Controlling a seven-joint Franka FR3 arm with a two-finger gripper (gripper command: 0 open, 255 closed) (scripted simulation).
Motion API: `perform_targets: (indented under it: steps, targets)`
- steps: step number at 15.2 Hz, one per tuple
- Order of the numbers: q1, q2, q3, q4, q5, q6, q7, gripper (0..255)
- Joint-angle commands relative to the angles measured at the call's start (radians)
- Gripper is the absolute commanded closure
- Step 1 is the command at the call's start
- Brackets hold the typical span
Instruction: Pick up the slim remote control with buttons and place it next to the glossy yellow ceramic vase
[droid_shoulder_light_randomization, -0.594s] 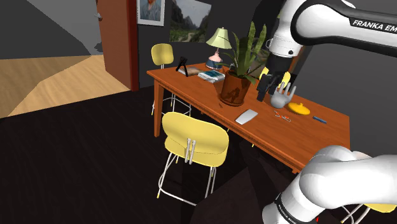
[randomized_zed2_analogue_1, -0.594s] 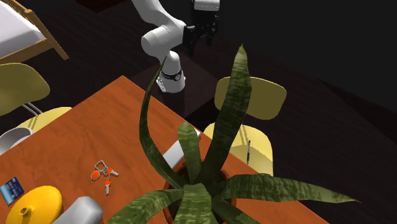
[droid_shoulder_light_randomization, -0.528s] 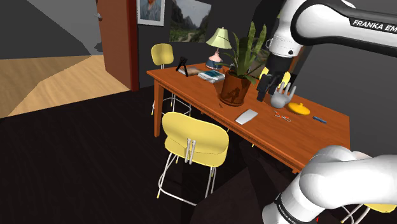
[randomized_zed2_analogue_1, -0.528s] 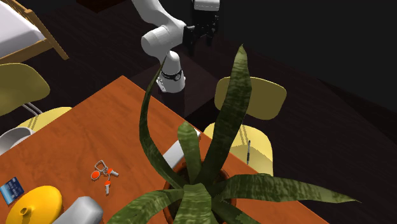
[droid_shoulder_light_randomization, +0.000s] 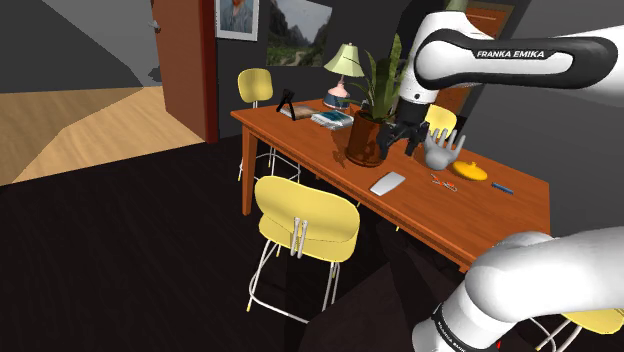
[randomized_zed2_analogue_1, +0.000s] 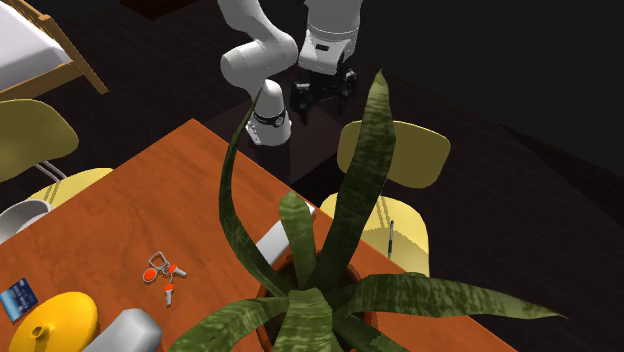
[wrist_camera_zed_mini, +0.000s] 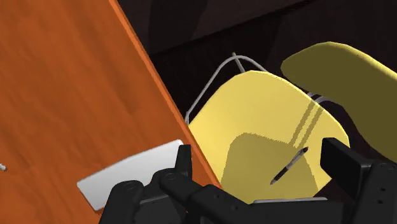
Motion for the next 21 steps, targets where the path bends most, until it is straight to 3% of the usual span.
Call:
perform_targets:
  steps: [1,11,21]
  targets:
    - [-0.031,0.061,-0.001,0.000,0.006,0.063,0.080,0]
    - [-0.172,0.354,-0.045,0.053,0.025,0.313,0.424,0]
    - [-0.282,0.594,-0.129,0.105,0.071,0.516,0.711,0]
